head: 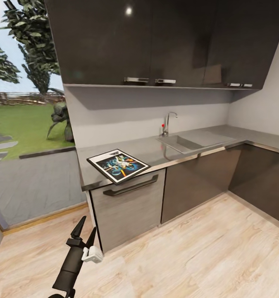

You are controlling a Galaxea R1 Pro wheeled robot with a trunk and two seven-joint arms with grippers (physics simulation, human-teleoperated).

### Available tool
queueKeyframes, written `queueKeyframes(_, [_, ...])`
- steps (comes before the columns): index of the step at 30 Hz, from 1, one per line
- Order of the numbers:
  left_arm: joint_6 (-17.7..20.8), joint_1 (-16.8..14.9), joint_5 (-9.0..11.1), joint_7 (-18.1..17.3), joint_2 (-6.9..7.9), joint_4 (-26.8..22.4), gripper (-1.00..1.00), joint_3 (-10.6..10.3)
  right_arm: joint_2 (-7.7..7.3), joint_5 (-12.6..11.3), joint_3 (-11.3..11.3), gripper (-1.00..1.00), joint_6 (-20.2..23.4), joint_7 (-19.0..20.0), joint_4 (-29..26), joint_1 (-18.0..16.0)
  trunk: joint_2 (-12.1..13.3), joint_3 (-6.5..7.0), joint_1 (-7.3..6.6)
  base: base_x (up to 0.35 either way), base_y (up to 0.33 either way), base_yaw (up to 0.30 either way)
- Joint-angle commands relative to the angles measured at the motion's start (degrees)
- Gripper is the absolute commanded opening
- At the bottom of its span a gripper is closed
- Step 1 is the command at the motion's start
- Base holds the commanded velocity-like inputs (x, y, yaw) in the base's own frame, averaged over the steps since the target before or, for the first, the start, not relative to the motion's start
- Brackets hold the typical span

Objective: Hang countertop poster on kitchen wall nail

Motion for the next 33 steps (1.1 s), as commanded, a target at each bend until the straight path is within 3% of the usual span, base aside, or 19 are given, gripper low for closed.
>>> queueKeyframes(1, [-0.2, 0.0, -0.6, 0.3, -0.05, 0.0, 1.00, 0.4, -0.01, 0.0, 0.0, 1.00, -0.2, 0.0, 0.1, 0.0, 0.0, -0.04, 0.02, 0.159, 0.143, -0.233])
queueKeyframes(13, [-0.4, 0.0, -0.8, -0.9, 0.03, -2.7, 1.00, 0.4, -0.01, 0.0, 0.0, 1.00, -0.2, 0.0, 0.2, 0.0, 0.0, -0.04, 0.02, 0.038, 0.034, -0.226])
queueKeyframes(20, [-0.5, 0.0, -2.2, -7.2, 0.00, -6.2, 1.00, 0.1, -0.01, 0.0, 0.0, 1.00, -0.2, 0.0, 0.2, 0.0, 0.0, -0.04, 0.02, 0.002, 0.001, -0.035])
queueKeyframes(33, [-0.6, 0.0, -2.6, -9.0, -0.10, -7.6, 1.00, -0.1, -0.01, 0.0, 0.0, 1.00, -0.2, 0.0, 0.2, 0.0, 0.0, -0.04, 0.02, 0.019, 0.008, -0.003])
